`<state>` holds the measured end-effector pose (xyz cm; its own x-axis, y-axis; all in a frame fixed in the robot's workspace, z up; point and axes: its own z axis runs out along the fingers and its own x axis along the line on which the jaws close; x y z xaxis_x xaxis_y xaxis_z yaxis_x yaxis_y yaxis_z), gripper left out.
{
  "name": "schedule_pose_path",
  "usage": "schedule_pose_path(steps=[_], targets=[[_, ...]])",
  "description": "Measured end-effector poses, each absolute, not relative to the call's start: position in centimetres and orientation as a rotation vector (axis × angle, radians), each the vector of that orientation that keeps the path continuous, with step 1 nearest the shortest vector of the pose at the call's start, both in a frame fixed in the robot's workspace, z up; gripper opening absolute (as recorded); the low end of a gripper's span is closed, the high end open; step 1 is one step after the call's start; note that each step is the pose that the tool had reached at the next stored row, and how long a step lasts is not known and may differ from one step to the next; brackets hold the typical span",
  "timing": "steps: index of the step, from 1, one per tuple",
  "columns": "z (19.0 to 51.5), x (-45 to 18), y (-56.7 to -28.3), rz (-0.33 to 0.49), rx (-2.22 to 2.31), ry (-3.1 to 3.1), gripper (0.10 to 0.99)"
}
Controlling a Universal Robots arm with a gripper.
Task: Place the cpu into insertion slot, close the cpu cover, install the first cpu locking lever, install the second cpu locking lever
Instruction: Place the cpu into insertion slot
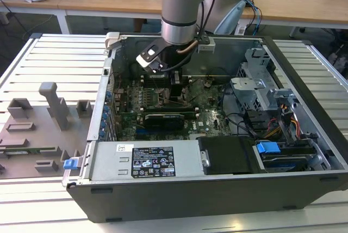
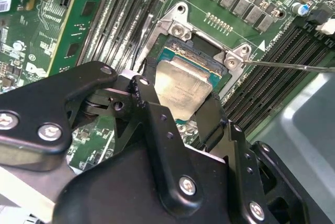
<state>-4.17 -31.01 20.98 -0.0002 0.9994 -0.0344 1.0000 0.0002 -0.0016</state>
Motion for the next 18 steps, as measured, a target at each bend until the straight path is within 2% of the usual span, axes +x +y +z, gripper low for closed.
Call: schedule_pose_path(steps=[18], targets=[[19.9, -4.2, -31.0, -0.036, 2.207, 2.206, 0.553]])
